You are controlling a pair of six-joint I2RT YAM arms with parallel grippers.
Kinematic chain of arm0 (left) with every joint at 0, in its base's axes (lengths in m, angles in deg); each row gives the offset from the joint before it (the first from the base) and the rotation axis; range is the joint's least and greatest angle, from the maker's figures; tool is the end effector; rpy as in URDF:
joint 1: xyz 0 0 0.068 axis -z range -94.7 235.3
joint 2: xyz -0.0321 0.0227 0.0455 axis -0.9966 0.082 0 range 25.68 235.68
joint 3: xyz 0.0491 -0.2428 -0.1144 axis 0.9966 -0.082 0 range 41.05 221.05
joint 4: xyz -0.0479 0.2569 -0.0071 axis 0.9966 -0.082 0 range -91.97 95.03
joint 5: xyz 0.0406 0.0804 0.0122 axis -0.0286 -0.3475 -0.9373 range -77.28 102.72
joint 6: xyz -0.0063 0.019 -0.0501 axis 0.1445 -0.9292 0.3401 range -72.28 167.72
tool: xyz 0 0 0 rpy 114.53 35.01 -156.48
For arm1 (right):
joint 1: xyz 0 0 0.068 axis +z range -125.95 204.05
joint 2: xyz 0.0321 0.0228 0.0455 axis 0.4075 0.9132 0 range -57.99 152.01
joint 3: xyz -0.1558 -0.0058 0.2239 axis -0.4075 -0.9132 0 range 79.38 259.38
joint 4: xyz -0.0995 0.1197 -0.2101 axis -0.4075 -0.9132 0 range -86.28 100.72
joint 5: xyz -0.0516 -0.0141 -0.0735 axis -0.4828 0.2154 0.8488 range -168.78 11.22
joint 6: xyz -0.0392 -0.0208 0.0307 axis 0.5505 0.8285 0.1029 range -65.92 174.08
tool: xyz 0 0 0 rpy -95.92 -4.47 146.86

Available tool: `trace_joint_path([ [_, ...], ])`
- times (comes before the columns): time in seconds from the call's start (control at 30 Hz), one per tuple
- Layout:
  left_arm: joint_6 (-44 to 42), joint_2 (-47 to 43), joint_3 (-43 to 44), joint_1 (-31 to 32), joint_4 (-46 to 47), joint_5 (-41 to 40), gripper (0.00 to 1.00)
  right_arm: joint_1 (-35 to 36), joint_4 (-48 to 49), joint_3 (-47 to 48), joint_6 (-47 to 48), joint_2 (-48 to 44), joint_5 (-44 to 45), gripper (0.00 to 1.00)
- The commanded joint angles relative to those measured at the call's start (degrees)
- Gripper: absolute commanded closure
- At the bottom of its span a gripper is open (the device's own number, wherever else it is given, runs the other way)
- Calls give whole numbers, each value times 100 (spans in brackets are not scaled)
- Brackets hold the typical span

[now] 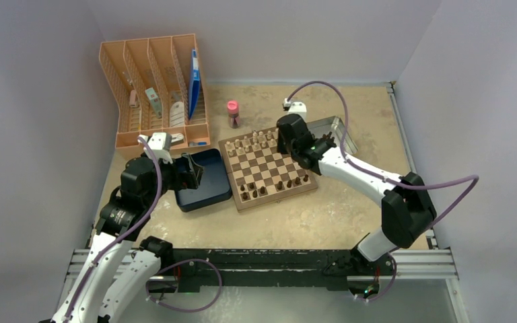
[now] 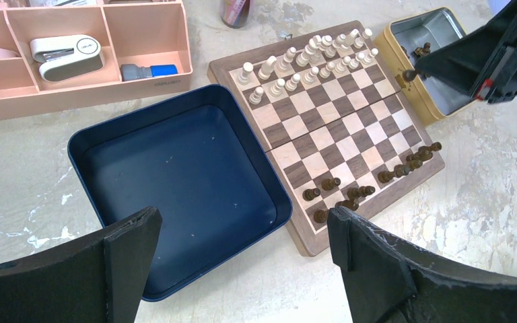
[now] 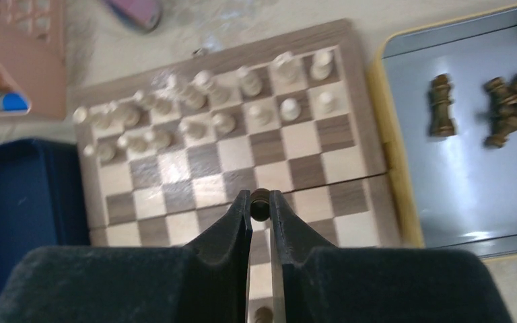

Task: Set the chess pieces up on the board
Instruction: Place the chess piece on the chessboard.

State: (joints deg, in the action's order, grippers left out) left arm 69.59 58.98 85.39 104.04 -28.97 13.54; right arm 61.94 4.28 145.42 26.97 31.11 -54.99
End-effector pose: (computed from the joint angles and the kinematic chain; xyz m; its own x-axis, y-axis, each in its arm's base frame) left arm 0.1221 -0.0420 0.3215 -0.4673 -0.2348 -0.8524 0.1720 0.9215 -0.3481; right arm 0.2911 0.2083 0.2842 -0.4756 0.1582 -0.8653 -0.0765 0.9725 0.2199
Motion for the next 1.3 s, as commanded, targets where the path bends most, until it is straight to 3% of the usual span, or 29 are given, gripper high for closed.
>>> trace_joint_path([
  [0.0,-33,-49,75,-37,174,-3,5,447,-150,-83,-255,-73,-69,87],
  [0.43,-29,-63,75,-37,174,-20,5,1582,-383,79,-568,938,119,86],
  [1.27,-17,-43,76,-37,163,-33,5,1778,-560,-109,-739,899,213,85],
])
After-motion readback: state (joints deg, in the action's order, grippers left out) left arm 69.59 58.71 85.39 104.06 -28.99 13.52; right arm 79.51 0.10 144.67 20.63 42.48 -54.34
